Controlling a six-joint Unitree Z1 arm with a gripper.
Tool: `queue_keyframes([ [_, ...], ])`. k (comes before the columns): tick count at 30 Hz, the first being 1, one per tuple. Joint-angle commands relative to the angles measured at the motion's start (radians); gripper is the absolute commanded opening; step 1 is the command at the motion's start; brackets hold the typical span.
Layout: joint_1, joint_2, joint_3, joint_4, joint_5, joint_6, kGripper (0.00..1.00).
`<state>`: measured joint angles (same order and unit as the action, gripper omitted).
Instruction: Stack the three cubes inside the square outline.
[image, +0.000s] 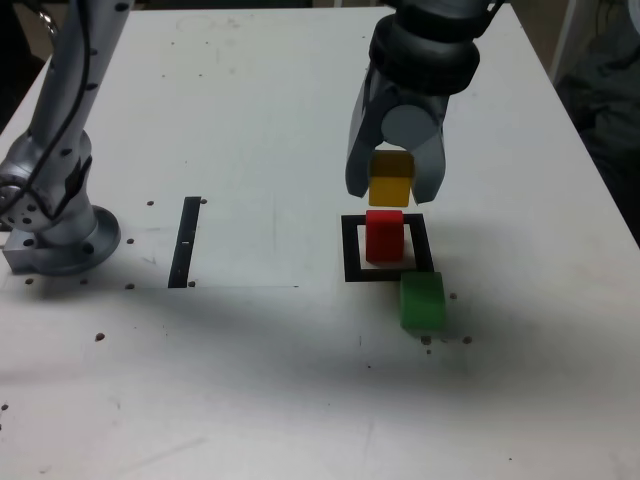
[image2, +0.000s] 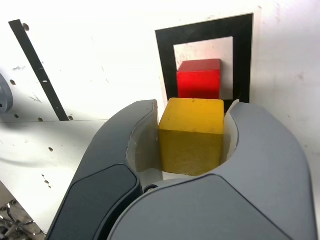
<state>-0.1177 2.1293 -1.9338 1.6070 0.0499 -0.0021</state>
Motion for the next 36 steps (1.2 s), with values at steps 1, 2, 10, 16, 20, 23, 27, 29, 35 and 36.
queue_keyframes([
  [1, 0.009, -0.005, 0.018, -0.001, -0.004, -0.001, 0.22],
  [2, 0.013, -0.005, 0.027, -0.008, -0.006, 0.000, 0.22],
  [10, 0.039, 0.010, 0.085, -0.065, -0.032, 0.019, 0.22],
  [16, 0.048, 0.025, 0.098, -0.088, -0.046, 0.030, 0.22],
  [20, 0.052, 0.038, 0.098, -0.099, -0.055, 0.035, 0.22],
  [23, 0.054, 0.043, 0.098, -0.105, -0.057, 0.038, 0.22],
  [27, 0.056, 0.048, 0.102, -0.114, -0.059, 0.043, 0.25],
  [29, 0.059, 0.050, 0.108, -0.121, -0.062, 0.048, 0.40],
  [35, 0.065, 0.050, 0.126, -0.136, -0.065, 0.056, 0.97],
  [36, 0.065, 0.050, 0.127, -0.137, -0.065, 0.056, 0.99],
])
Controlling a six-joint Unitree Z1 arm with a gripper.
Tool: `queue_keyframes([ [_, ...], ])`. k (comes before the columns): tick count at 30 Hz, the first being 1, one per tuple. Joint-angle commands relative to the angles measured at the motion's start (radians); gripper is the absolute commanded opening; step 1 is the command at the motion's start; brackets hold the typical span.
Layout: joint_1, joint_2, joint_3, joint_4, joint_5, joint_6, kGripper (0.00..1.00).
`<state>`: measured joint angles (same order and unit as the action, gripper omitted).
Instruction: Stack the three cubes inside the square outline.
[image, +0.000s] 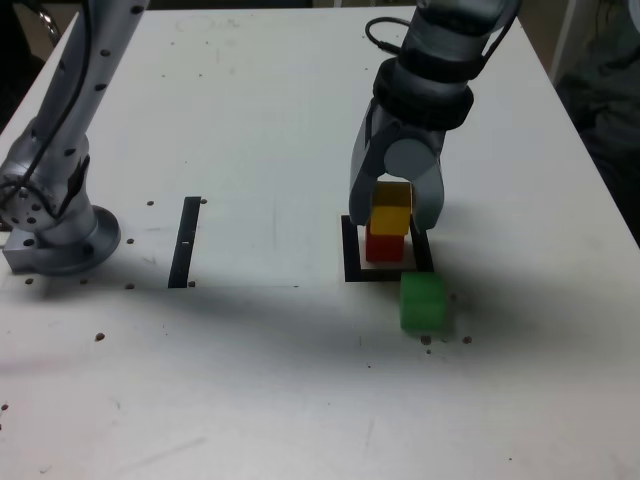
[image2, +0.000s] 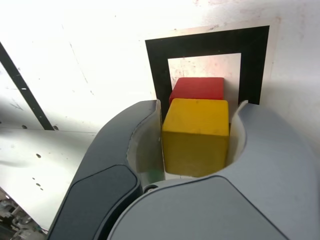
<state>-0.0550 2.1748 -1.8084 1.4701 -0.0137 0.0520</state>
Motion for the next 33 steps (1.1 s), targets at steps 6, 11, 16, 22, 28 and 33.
queue_keyframes([
  [6, 0.003, -0.006, 0.004, 0.000, 0.003, 0.001, 0.99],
  [11, 0.003, -0.042, 0.014, 0.011, 0.027, -0.007, 1.00],
  [16, -0.007, -0.083, 0.009, 0.044, 0.072, -0.025, 1.00],
  [22, -0.052, -0.103, -0.048, 0.112, 0.115, -0.051, 1.00],
  [28, -0.119, -0.102, -0.098, 0.147, 0.115, -0.103, 1.00],
  [33, -0.166, -0.085, -0.134, 0.160, 0.098, -0.154, 1.00],
])
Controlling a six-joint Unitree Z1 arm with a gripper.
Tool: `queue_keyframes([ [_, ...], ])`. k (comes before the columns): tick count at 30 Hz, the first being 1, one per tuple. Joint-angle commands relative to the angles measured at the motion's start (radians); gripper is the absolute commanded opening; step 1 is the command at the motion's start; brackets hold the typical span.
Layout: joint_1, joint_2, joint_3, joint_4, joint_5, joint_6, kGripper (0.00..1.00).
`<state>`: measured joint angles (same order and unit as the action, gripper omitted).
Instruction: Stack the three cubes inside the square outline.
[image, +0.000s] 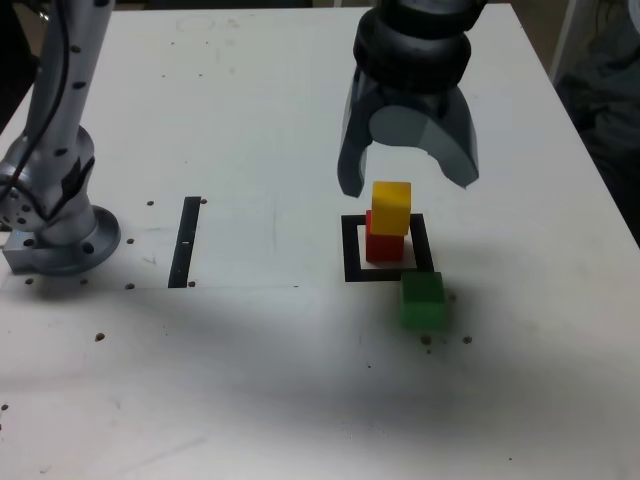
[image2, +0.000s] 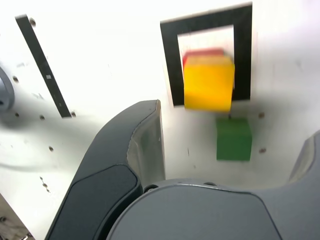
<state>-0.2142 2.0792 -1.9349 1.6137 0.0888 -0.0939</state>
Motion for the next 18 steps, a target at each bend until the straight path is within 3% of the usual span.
queue_keyframes([
  [1, -0.014, 0.016, -0.013, 0.018, -0.009, -0.017, 1.00],
  [18, -0.101, 0.148, -0.046, -0.014, -0.108, -0.104, 0.98],
])
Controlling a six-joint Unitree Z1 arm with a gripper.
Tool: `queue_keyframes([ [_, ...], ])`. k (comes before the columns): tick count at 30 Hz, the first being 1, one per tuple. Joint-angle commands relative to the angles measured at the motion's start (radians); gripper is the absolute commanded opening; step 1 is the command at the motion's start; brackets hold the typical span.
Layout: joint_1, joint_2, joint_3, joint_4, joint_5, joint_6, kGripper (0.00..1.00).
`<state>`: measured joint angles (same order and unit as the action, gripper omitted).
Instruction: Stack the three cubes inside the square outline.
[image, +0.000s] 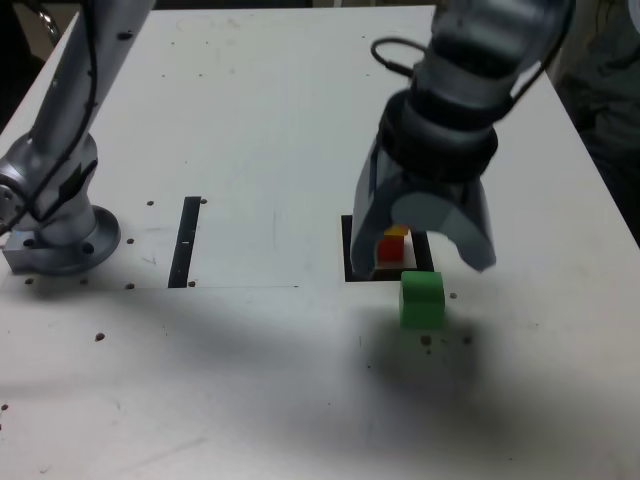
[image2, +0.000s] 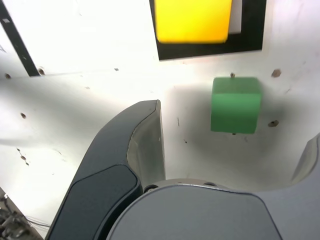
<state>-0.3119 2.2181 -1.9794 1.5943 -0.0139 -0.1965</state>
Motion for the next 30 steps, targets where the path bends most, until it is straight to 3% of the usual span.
queue_keyframes([
  [1, -0.004, 0.016, -0.002, 0.001, -0.010, -0.001, 0.98],
  [14, 0.001, 0.090, 0.006, -0.076, -0.046, 0.045, 0.96],
  [21, 0.023, 0.099, 0.062, -0.144, -0.064, 0.071, 0.90],
  [25, 0.031, 0.100, 0.081, -0.160, -0.071, 0.073, 0.78],
  [30, 0.033, 0.098, 0.083, -0.160, -0.067, 0.058, 0.50],
])
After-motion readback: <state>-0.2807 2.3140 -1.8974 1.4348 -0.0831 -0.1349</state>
